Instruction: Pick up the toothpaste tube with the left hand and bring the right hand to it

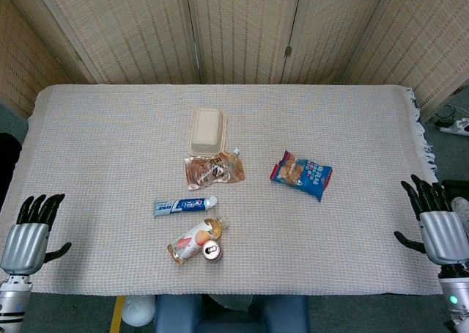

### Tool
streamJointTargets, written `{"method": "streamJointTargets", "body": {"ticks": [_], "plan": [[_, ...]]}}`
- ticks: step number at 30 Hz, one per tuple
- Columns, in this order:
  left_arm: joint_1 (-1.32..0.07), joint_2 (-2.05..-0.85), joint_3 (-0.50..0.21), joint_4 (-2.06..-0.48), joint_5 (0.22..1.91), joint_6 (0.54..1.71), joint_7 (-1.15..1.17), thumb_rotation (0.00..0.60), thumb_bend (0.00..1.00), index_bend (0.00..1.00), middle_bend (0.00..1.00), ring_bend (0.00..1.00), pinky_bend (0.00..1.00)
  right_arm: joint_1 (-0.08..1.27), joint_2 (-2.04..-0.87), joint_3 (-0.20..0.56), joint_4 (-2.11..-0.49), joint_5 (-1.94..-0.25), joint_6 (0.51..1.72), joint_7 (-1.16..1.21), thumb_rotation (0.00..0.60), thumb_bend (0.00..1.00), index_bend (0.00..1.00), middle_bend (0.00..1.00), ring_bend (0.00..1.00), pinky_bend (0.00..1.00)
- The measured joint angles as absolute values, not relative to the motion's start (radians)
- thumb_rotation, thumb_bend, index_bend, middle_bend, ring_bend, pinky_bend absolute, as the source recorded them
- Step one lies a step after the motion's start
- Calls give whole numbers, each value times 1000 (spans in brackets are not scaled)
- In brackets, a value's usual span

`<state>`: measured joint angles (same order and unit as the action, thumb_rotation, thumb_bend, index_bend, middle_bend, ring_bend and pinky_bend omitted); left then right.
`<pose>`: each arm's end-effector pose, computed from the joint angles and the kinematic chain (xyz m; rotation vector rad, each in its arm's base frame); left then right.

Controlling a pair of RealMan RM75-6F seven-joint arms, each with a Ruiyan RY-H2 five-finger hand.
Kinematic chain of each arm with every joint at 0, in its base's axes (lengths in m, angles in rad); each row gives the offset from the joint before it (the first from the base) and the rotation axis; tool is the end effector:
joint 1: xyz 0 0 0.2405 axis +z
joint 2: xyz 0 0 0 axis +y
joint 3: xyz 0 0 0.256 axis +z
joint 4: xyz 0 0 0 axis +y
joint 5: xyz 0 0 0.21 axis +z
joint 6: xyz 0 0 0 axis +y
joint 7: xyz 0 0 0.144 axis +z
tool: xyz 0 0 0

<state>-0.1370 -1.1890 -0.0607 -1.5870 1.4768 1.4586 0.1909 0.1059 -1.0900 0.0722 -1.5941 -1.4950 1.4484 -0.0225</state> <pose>-0.3032 0.1992 0.1379 -1.4498 -0.7822 -0.8157 -0.3136 -0.1928 0.1691 1.4172 -0.8494 0.8631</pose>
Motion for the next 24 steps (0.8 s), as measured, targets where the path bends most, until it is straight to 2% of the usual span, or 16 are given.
{"method": "streamJointTargets", "body": {"ticks": [19, 24], "plan": [[-136, -1184, -54, -1602, 1479, 1458, 195, 600, 206, 95, 143, 96, 0, 105, -1095, 66, -1569, -1506, 1451, 15, 600, 222, 0, 0, 36, 0], [-155, -1186, -61, -1594, 1489, 1446, 176, 600, 208, 130, 143, 115, 4, 105, -1091, 69, -1569, -1507, 1457, 20, 600, 222, 0, 0, 40, 0]]}}
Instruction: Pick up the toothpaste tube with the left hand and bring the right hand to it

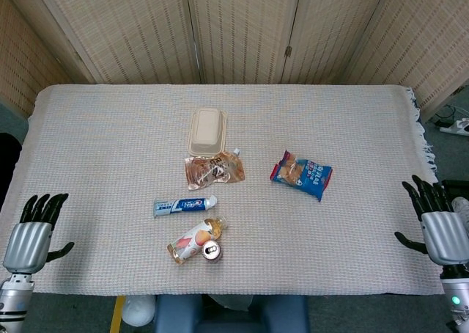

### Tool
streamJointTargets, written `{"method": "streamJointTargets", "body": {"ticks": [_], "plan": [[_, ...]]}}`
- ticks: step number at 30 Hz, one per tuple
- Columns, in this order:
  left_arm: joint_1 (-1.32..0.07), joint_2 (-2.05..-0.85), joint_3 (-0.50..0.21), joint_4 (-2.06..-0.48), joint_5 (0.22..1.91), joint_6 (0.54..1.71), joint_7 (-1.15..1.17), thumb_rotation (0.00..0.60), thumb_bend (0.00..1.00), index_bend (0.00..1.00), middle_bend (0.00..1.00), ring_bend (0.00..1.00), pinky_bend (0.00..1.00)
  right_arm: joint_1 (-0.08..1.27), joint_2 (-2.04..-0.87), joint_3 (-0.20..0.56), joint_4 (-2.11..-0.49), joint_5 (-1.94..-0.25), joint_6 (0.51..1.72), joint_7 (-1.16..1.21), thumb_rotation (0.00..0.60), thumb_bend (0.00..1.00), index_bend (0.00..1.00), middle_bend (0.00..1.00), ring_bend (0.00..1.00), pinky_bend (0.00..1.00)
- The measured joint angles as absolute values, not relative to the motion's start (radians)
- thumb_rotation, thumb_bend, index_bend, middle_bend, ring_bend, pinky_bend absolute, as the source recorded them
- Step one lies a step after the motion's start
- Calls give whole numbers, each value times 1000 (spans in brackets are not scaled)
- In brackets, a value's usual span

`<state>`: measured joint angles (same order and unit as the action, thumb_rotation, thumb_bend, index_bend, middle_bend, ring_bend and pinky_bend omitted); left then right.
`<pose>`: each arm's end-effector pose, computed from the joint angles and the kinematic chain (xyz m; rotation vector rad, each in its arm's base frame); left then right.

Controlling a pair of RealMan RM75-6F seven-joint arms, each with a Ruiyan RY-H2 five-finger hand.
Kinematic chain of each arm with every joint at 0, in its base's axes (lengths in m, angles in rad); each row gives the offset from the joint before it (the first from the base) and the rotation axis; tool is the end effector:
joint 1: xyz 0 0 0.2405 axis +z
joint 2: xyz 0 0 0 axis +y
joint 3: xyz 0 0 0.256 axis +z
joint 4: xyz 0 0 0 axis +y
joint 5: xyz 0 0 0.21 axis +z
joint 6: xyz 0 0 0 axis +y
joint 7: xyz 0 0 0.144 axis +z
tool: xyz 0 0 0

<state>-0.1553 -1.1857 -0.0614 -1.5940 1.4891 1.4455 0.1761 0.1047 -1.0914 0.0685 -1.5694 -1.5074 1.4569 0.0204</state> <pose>-0.2974 0.2046 0.1361 -1.4726 -0.7862 -0.8431 -0.3168 -0.1921 0.1712 1.4155 -0.8563 0.8851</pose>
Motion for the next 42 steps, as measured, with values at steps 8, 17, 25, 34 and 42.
{"method": "streamJointTargets", "body": {"ticks": [8, 17, 25, 34, 42], "plan": [[-251, -1193, -87, -1569, 1522, 1349, 105, 600, 211, 188, 171, 158, 40, 105, -1076, 73, -1589, -1511, 1466, 10, 600, 221, 0, 2, 46, 0], [-411, -1268, -126, -1483, 1525, 1171, 39, 600, 211, 229, 206, 193, 73, 101, -1071, 72, -1600, -1502, 1464, 0, 600, 221, 0, 2, 50, 0], [-533, -1375, -144, -1381, 1493, 1029, 53, 600, 208, 200, 207, 198, 79, 97, -1071, 72, -1603, -1490, 1462, -8, 600, 221, 0, 2, 61, 0], [-634, -1505, -158, -1257, 1442, 937, 99, 600, 206, 179, 207, 194, 76, 96, -1068, 74, -1610, -1480, 1458, -16, 600, 222, 0, 2, 65, 0], [-693, -1588, -159, -1185, 1410, 888, 106, 600, 204, 166, 207, 186, 72, 95, -1066, 76, -1613, -1472, 1454, -20, 600, 222, 0, 2, 68, 0]]}}
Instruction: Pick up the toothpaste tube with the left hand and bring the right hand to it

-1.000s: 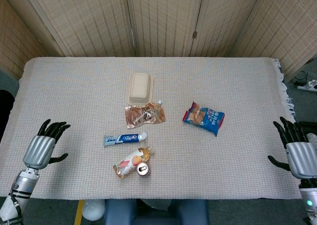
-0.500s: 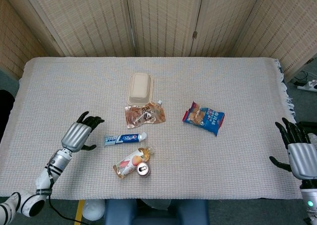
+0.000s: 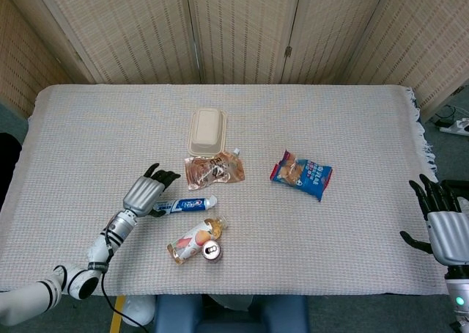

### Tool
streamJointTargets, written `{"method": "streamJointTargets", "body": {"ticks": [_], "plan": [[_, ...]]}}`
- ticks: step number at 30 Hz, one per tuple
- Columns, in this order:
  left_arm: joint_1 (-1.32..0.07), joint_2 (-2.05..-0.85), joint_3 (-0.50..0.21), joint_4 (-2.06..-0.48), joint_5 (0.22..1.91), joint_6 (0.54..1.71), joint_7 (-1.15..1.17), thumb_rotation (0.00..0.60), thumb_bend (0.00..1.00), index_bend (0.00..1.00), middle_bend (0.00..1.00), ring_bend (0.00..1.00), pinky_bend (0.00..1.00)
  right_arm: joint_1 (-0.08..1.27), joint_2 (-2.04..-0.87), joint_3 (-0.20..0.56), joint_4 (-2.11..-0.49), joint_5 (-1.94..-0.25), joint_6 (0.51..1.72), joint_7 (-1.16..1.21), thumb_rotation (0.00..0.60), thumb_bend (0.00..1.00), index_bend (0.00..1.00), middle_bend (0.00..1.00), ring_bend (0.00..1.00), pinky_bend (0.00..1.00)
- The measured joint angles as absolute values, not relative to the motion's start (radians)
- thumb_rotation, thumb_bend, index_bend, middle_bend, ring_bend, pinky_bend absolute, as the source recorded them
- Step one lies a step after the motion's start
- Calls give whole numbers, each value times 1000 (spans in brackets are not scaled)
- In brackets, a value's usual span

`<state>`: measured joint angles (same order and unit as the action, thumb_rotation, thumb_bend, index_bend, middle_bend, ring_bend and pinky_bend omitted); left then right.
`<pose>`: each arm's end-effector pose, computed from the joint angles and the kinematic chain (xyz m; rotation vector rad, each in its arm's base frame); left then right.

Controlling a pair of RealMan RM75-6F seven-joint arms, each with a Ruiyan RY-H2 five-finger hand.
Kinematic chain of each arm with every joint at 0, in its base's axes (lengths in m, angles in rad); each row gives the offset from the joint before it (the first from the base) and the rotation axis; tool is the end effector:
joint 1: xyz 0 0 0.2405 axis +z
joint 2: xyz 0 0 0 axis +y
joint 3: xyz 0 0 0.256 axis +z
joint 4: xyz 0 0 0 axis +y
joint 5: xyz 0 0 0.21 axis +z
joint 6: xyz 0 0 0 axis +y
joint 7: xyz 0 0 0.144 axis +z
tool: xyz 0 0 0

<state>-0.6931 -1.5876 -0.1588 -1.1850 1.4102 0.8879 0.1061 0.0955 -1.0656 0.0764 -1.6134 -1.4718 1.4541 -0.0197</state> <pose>-0.1964 0.3606 -0.0171 -1.9510 -0.8186 -0.8761 -0.3156 -0.1902 0.1779 1.3871 -0.8562 0.8504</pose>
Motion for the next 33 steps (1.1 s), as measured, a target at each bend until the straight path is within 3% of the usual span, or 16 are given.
{"method": "streamJointTargets", "body": {"ticks": [19, 22, 29, 33], "plan": [[-743, -1666, -153, -1111, 1349, 857, 120, 600, 204, 186, 206, 189, 71, 88, -1067, 77, -1604, -1465, 1458, -6, 600, 221, 0, 2, 71, 0], [-743, -1677, -157, -1087, 1337, 869, 126, 600, 204, 215, 207, 200, 71, 88, -1068, 77, -1602, -1465, 1457, -4, 600, 221, 0, 2, 71, 0], [-741, -1675, -149, -1092, 1346, 875, 62, 600, 272, 409, 283, 256, 90, 90, -1073, 77, -1594, -1463, 1450, 1, 600, 221, 0, 2, 72, 0], [-747, -1673, -133, -1100, 1365, 871, 40, 600, 301, 435, 314, 277, 98, 91, -1075, 78, -1591, -1463, 1449, 3, 600, 221, 0, 2, 73, 0]]}}
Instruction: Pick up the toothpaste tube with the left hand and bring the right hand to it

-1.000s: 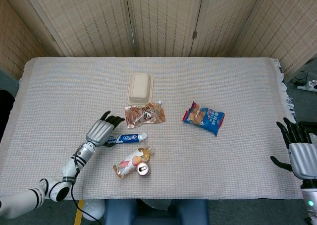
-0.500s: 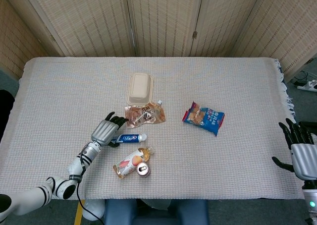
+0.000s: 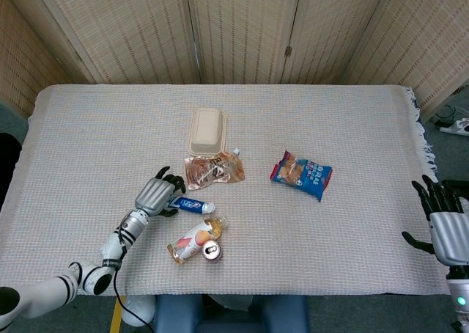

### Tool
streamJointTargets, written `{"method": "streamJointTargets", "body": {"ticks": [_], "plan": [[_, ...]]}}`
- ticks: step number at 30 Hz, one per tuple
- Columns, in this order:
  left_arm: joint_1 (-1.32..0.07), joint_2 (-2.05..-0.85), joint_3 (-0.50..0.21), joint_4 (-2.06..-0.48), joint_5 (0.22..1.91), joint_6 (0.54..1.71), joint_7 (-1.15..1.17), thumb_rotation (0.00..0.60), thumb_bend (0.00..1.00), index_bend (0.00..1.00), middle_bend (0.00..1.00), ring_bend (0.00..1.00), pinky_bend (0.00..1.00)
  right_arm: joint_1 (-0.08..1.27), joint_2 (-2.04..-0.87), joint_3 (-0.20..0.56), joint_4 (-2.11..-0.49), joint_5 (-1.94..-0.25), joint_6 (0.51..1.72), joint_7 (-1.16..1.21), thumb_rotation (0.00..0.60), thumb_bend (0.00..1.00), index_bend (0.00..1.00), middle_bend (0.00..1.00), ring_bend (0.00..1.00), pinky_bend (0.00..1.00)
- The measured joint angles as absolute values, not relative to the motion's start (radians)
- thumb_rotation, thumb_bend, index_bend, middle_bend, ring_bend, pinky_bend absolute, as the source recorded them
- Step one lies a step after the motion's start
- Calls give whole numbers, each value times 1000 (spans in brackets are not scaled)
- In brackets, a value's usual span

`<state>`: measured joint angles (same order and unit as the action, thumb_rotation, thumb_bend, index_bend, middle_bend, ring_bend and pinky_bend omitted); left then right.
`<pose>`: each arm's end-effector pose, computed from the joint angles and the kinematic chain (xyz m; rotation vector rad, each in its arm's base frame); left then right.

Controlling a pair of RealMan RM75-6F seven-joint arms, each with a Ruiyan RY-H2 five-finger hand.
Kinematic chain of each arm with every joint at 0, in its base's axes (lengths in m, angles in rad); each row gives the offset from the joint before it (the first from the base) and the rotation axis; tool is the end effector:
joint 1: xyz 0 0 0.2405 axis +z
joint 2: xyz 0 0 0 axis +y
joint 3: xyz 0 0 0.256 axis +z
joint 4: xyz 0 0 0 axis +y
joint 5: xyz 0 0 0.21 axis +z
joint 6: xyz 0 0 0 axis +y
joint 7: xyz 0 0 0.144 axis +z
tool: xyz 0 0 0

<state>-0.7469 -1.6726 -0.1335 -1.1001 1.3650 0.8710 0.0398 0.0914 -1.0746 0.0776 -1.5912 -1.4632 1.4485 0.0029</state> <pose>-0.1876 0.3664 -0.0432 -1.9554 -0.9027 -0.8964 -0.3215 -0.1895 0.1774 1.3737 -0.8727 0.8478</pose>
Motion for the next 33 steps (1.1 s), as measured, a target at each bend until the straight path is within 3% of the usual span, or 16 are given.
{"method": "streamJointTargets", "body": {"ticks": [13, 19, 27, 33], "plan": [[-763, -1724, -120, -1029, 1373, 869, 38, 600, 374, 474, 391, 339, 141, 89, -1076, 77, -1582, -1457, 1446, 14, 600, 222, 0, 2, 74, 0], [-764, -1730, -118, -1011, 1378, 875, 4, 600, 429, 541, 498, 420, 163, 90, -1075, 78, -1583, -1457, 1443, 12, 600, 221, 0, 2, 75, 0], [-764, -1728, -108, -985, 1420, 908, -95, 600, 633, 708, 671, 585, 320, 95, -1069, 79, -1595, -1469, 1445, 6, 600, 222, 0, 11, 77, 0], [-765, -1691, -97, -1000, 1479, 972, -173, 600, 679, 732, 708, 627, 369, 117, -1045, 81, -1639, -1511, 1438, 2, 600, 221, 0, 24, 78, 0]]}}
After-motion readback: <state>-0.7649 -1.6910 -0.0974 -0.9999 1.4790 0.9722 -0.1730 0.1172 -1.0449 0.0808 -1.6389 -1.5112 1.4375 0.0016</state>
